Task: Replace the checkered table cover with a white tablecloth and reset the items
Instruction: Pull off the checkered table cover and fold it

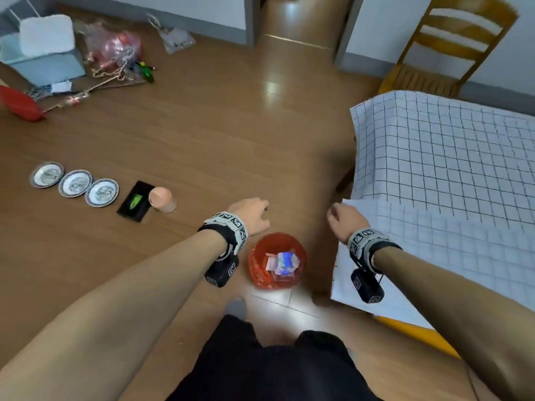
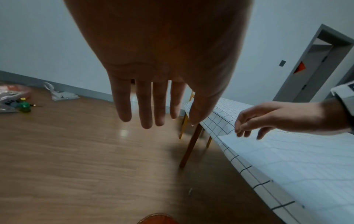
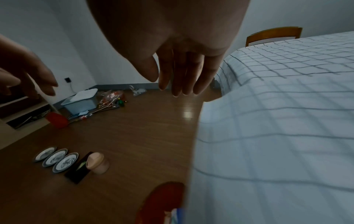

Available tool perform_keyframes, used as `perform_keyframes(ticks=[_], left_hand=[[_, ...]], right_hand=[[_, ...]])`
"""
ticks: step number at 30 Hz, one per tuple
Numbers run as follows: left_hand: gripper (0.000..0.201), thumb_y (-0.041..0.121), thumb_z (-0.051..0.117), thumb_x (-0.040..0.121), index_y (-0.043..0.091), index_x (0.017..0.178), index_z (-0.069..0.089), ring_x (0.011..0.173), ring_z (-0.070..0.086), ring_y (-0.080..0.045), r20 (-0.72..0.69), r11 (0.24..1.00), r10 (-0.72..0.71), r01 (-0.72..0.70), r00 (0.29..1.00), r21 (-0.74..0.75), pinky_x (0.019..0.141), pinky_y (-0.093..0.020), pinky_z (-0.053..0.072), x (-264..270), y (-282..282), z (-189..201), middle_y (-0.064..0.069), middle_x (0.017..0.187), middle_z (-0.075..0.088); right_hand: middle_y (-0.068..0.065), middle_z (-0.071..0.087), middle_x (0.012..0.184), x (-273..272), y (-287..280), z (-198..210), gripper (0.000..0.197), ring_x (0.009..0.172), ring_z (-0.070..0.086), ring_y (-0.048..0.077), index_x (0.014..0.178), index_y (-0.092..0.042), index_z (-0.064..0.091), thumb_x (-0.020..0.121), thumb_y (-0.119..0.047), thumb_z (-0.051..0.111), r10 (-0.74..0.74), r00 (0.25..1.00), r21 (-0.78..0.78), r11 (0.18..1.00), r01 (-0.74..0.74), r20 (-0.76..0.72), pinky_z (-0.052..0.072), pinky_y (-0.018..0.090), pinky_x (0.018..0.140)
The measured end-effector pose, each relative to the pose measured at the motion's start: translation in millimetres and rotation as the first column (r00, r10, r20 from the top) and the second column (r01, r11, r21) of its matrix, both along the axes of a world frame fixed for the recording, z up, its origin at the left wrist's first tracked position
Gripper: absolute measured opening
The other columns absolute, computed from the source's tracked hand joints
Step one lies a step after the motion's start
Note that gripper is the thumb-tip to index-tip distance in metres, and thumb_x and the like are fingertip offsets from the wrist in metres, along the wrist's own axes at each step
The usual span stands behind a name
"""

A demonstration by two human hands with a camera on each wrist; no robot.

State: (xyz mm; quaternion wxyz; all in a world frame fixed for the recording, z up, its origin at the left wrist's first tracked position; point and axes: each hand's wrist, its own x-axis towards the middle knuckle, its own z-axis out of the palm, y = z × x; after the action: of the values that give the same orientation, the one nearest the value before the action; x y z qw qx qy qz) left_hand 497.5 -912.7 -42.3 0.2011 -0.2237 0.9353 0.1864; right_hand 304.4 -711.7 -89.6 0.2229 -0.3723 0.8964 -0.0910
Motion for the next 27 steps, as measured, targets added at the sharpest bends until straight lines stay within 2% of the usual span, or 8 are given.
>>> perform_keyframes(ticks=[4,8,13,17,21,25,27], left_hand=[[0.044,0.039,0.052,0.093,0.021,0.133,0.051,0.117,0.056,-0.022,0.043,0.999,-0.051,0.051,0.998,0.0,0.093,-0.037,0.05,13,-60,6,-0.001,0.132,0.053],[0.044,0.04,0.053,0.094,0.022,0.134,0.051,0.117,0.056,-0.023,0.042,0.998,-0.069,0.069,0.997,0.008,0.091,-0.036,0.049,9,-106,2,0.0,0.132,0.053],[0.044,0.039,0.053,0.094,0.023,0.134,0.05,0.116,0.056,-0.023,0.084,0.989,-0.149,0.149,0.985,0.008,0.088,-0.037,0.051,-23,-158,-8,-0.001,0.133,0.052],[0.044,0.04,0.054,0.093,0.023,0.134,0.05,0.112,0.057,-0.022,0.071,0.971,-0.237,0.238,0.969,-0.005,0.086,-0.037,0.051,-83,-207,-6,0.001,0.131,0.053],[0.044,0.04,0.053,0.095,0.021,0.135,0.049,0.108,0.057,-0.02,0.086,0.932,-0.36,0.363,0.929,-0.02,0.085,-0.037,0.052,-168,-256,5,0.001,0.129,0.054],[0.043,0.038,0.053,0.095,0.023,0.135,0.048,0.111,0.056,-0.019,0.144,0.86,-0.498,0.508,0.855,-0.042,0.079,-0.033,0.049,-261,-288,24,0.002,0.13,0.054],[0.043,0.037,0.053,0.095,0.022,0.136,0.048,0.11,0.057,-0.02,0.127,0.816,-0.562,0.573,0.817,-0.074,0.079,-0.034,0.05,-316,-300,33,0.002,0.13,0.054]], right_hand=[[0.013,0.06,0.102,32,-63,7,0.016,0.098,0.055,0.032,0.096,-0.01,0.057,0.094,-0.024,0.049,0.042,0.999,0.028,0.999,-0.042,0.014,0.048,0.04,0.084],[0.005,0.057,0.11,44,-101,-3,0.018,0.108,0.051,0.025,0.106,-0.018,0.057,0.092,-0.027,0.051,0.098,0.994,0.085,0.991,-0.102,0.055,0.048,0.041,0.092],[0.005,0.057,0.117,23,-128,-19,0.023,0.114,0.05,0.025,0.113,-0.017,0.058,0.093,-0.028,0.051,-0.022,0.995,0.139,0.99,0.009,0.093,0.045,0.039,0.096],[0.008,0.056,0.122,-23,-154,-25,0.025,0.118,0.049,0.027,0.116,-0.014,0.057,0.095,-0.027,0.051,-0.151,0.986,0.171,0.976,0.137,0.067,0.043,0.038,0.097],[0.008,0.056,0.124,-93,-184,-29,0.027,0.117,0.05,0.027,0.118,-0.015,0.058,0.095,-0.027,0.051,-0.302,0.951,0.134,0.947,0.291,0.065,0.046,0.04,0.097],[0.009,0.056,0.122,-161,-207,-18,0.029,0.115,0.05,0.028,0.117,-0.015,0.058,0.092,-0.03,0.051,-0.451,0.89,0.11,0.89,0.442,0.071,0.047,0.042,0.097],[0.009,0.056,0.121,-192,-216,-11,0.03,0.113,0.052,0.028,0.118,-0.015,0.058,0.092,-0.029,0.052,-0.51,0.858,0.066,0.86,0.507,0.052,0.047,0.041,0.096]])
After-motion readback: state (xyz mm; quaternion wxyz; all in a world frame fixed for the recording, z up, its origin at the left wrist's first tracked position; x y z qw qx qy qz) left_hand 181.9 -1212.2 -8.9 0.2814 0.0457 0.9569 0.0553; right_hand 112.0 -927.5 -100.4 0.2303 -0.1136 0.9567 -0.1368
